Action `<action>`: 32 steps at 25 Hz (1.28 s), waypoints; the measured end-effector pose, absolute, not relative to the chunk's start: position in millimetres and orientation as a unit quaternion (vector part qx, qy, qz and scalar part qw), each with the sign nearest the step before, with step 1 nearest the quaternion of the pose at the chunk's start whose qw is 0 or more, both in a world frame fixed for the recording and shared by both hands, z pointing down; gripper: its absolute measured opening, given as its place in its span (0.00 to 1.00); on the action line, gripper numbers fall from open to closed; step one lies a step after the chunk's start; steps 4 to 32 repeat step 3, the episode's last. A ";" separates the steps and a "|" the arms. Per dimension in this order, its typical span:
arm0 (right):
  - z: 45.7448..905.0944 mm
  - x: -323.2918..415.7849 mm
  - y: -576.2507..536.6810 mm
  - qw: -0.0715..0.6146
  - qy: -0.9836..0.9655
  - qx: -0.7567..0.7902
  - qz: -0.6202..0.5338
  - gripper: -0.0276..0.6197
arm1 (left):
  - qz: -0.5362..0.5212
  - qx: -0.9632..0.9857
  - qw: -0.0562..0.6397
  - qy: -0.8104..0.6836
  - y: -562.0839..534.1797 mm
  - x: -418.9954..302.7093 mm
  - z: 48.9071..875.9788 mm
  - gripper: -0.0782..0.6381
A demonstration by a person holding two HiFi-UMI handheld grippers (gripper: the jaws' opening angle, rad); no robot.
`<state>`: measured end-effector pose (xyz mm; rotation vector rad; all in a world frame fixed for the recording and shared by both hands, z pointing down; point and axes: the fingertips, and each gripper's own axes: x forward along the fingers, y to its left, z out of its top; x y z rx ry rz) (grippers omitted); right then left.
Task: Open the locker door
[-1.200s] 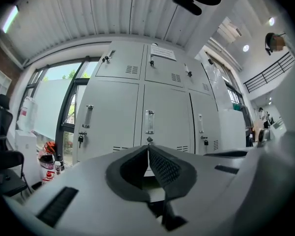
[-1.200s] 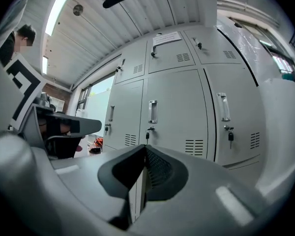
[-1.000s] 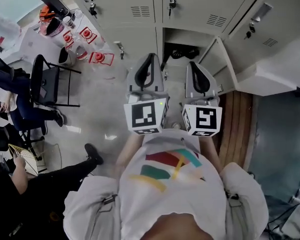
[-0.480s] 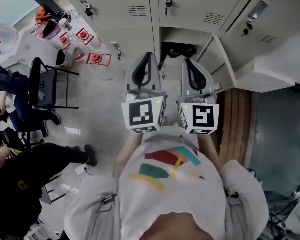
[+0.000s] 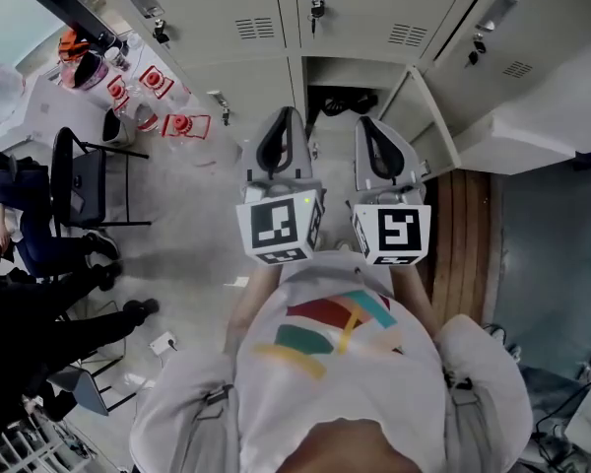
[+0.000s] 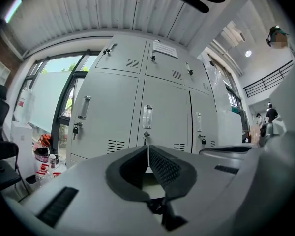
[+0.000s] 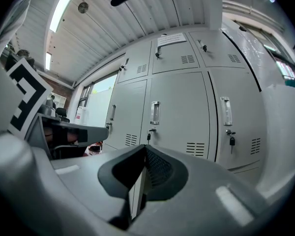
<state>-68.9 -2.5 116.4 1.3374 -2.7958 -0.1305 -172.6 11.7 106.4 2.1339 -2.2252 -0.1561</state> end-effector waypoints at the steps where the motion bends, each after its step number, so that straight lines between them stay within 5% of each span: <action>1: 117.3 -68.1 -2.6 0.023 -0.901 0.431 -0.044 0.05 | -0.050 0.692 0.029 -0.720 11.1 -172.2 107.3 0.14; 32: 118.7 -66.4 -3.2 0.029 -0.900 0.432 -0.048 0.05 | -0.050 0.694 0.032 -0.718 9.9 -171.0 108.6 0.14</action>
